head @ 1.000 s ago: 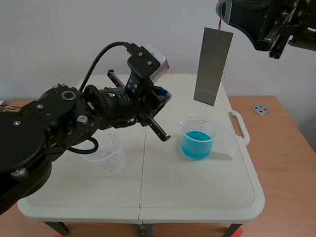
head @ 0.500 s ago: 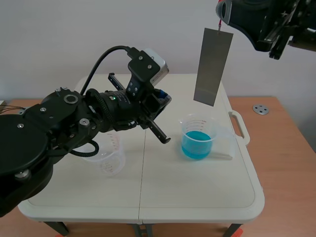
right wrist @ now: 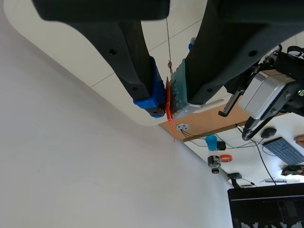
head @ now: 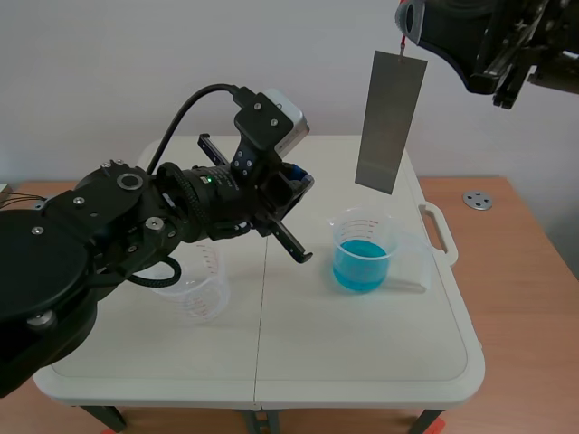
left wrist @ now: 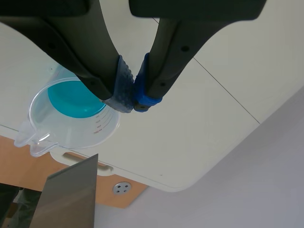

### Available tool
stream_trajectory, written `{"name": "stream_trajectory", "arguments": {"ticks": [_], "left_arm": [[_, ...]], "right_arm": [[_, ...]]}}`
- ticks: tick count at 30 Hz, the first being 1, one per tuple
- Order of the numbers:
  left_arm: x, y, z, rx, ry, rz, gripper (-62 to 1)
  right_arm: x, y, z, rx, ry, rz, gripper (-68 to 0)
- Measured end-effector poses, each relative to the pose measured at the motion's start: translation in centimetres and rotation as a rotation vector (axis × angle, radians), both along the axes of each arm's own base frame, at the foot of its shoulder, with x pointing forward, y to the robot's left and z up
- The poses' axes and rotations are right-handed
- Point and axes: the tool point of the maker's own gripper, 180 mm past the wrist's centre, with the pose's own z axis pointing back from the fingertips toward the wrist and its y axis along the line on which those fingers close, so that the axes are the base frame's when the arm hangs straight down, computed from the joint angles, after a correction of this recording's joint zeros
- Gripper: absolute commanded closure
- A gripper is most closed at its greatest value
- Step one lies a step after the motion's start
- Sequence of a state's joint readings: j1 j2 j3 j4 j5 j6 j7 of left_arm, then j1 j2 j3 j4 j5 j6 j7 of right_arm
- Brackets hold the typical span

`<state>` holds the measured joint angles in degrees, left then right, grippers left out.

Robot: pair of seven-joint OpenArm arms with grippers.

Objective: Hold the metal plate by the orange handle, dip it into the blue solution, take it out and point at it, then put the plate back in the beaker on the left.
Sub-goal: 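Raise the plate and point at it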

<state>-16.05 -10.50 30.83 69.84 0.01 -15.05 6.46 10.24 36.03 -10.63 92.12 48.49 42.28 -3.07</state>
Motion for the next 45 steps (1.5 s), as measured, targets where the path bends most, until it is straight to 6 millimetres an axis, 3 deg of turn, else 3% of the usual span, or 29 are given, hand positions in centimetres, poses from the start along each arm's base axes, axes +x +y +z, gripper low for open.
{"name": "stream_trajectory", "arguments": {"ticks": [5,8,13,24,30,35,45], "left_arm": [[0.1,0.7,-0.8,0.043,0.019,0.015,-3.4],[0.6,2.4,-1.0,0.070,0.000,0.069,-3.4],[0.1,6.9,-0.5,0.112,-0.042,0.165,-3.4],[-3.6,18.5,2.2,0.257,-0.125,0.372,-3.4],[-7.4,24.4,-0.4,0.372,-0.037,0.477,-3.4],[-12.0,27.4,-3.6,0.451,0.096,0.509,-3.4],[-21.5,28.8,-9.0,0.518,0.343,0.458,-3.4]], "right_arm": [[0.0,0.0,0.0,0.000,0.000,0.000,-1.3],[0.0,0.0,0.0,0.000,0.000,0.000,-1.3],[0.0,0.0,0.0,0.000,0.000,0.000,-1.3],[0.0,0.0,0.0,0.000,0.000,0.000,-1.3],[0.0,0.0,0.0,0.000,-0.001,0.000,-1.3],[0.0,0.0,0.1,0.002,-0.003,0.001,-1.3],[0.0,0.7,1.0,0.019,-0.030,0.026,-1.3]]}}
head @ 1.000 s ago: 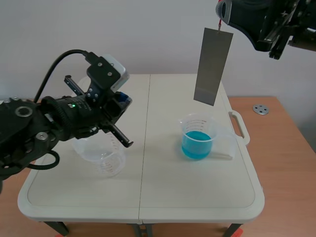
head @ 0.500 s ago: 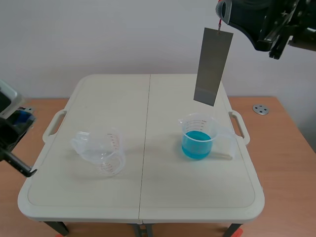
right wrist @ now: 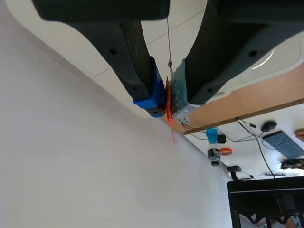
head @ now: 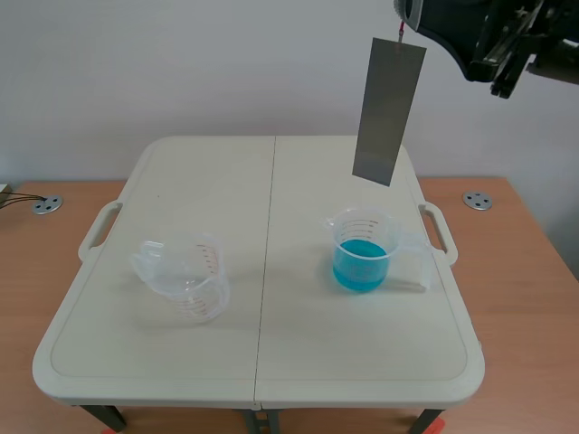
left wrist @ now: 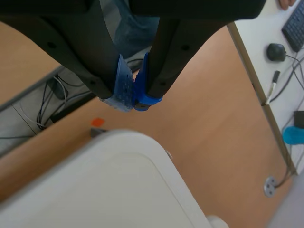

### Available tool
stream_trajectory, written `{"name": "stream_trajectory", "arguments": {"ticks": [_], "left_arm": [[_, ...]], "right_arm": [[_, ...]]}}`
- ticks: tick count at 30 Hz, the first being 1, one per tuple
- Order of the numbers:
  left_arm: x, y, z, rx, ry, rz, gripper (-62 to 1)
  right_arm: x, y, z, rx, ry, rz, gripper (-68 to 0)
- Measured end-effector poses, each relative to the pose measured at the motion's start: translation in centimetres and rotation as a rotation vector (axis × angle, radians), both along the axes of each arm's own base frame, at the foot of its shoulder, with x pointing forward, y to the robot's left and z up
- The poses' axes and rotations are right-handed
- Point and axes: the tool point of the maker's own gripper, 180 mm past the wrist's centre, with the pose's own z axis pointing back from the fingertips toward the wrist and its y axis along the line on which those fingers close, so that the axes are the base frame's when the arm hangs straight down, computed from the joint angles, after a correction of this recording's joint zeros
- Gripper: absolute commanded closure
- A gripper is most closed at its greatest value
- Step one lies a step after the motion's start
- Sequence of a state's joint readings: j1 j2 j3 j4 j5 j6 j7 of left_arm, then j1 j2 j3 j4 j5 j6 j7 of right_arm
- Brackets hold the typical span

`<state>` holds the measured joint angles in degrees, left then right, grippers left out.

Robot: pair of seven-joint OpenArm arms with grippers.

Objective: Hold the metal plate by the orange handle, dip it into the blue solution, take it out and point at it, then put the plate back in the beaker on the left.
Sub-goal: 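Raise the plate and point at it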

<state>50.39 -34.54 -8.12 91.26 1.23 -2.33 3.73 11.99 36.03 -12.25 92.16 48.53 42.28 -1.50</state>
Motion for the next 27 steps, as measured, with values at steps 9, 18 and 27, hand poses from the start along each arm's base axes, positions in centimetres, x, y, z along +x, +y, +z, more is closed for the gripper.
{"name": "stream_trajectory", "arguments": {"ticks": [9,18,27], "left_arm": [[-5.5,0.9,-3.9,-0.094,0.171,0.023,-3.4],[-9.7,-0.1,-7.1,-0.177,0.271,0.071,-3.4],[-12.2,-2.5,-10.4,-0.191,0.368,0.013,-3.4]], "right_arm": [[-0.5,3.3,1.0,-0.006,-0.033,0.107,-1.3],[-0.6,6.3,1.8,-0.005,-0.056,0.163,-1.3],[-0.8,9.7,3.1,0.018,-0.082,0.215,-1.3]]}}
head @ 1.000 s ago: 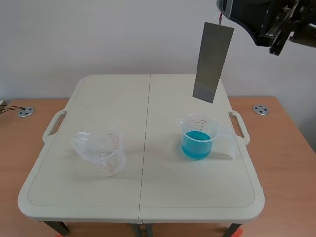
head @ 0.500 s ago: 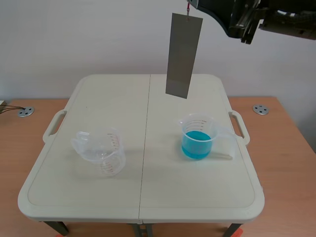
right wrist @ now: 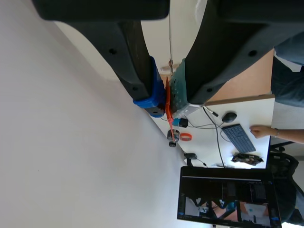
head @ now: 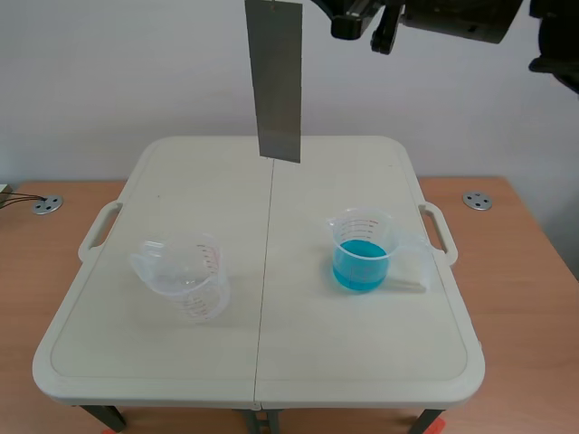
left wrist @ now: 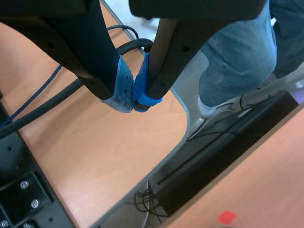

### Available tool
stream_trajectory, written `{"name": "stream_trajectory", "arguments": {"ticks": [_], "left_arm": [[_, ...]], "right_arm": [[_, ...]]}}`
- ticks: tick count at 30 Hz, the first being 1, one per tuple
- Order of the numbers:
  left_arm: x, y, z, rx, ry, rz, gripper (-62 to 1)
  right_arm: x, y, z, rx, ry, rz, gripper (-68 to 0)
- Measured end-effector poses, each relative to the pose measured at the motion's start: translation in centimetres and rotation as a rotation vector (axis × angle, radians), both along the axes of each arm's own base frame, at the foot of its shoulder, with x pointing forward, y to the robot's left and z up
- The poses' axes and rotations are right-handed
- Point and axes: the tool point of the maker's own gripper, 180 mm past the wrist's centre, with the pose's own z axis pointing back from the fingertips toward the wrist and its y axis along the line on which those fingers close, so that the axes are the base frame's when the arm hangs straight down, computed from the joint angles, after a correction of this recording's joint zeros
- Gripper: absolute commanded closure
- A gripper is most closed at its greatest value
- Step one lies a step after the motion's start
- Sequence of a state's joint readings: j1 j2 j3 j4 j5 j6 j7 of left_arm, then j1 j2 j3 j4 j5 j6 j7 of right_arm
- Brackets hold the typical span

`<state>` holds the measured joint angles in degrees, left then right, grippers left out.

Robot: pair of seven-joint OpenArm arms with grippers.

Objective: Hold the metal plate by the orange handle, dip it into the blue solution, take it out and point at it, then put the plate back in the beaker on the left.
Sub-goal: 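Raise the plate and point at it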

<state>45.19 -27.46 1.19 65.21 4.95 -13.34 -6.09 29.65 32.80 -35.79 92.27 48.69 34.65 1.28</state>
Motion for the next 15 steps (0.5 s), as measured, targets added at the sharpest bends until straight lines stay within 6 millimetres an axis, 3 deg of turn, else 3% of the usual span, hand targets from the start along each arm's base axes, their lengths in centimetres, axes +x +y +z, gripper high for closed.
{"name": "stream_trajectory", "arguments": {"ticks": [15], "left_arm": [[-2.3,-2.0,-2.5,-0.045,0.081,-0.040,-3.4]], "right_arm": [[-2.0,6.2,-1.3,-0.026,-0.011,0.078,-1.3]]}}
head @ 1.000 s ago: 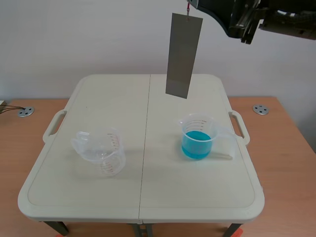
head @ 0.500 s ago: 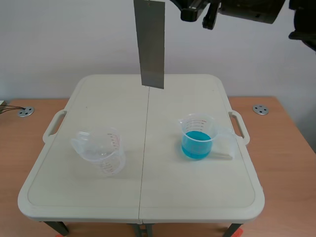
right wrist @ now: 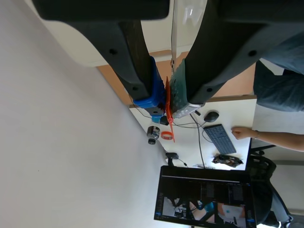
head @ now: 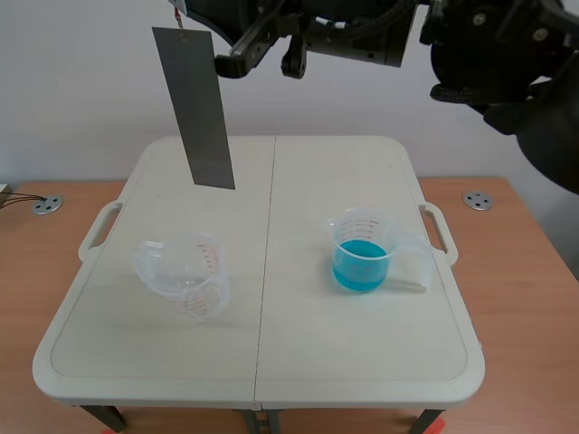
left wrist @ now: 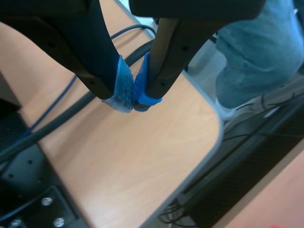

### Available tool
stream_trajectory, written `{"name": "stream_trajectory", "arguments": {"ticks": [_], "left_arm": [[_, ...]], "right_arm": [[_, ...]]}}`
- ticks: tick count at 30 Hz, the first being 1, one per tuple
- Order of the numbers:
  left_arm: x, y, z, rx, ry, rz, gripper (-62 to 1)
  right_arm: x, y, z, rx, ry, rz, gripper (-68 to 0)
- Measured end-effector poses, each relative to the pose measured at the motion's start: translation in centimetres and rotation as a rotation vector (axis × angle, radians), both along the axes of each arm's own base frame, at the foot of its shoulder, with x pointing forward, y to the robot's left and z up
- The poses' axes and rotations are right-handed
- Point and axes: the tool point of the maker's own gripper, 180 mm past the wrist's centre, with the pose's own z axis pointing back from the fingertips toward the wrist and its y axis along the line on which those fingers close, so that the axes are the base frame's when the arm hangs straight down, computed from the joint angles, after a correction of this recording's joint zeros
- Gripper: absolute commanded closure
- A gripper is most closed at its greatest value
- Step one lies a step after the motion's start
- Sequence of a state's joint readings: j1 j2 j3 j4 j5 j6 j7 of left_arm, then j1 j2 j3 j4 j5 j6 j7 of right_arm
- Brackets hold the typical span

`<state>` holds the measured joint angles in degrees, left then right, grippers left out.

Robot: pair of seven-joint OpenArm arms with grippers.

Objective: Hold the metal plate by the orange handle, dip it into the blue solution, take it out and point at it, then put the plate back in the beaker on the left.
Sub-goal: 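Raise the plate and point at it, then put the plate into the left beaker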

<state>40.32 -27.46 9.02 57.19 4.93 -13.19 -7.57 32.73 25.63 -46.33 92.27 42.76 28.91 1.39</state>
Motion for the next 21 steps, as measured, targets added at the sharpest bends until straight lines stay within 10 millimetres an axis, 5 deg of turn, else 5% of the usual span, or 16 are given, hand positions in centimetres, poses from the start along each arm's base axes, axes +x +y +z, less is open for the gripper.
{"name": "stream_trajectory", "arguments": {"ticks": [21], "left_arm": [[-0.3,-0.3,-0.1,-0.005,0.008,-0.006,-3.4]], "right_arm": [[-1.3,5.5,0.2,0.019,-0.009,0.032,-1.3]]}}
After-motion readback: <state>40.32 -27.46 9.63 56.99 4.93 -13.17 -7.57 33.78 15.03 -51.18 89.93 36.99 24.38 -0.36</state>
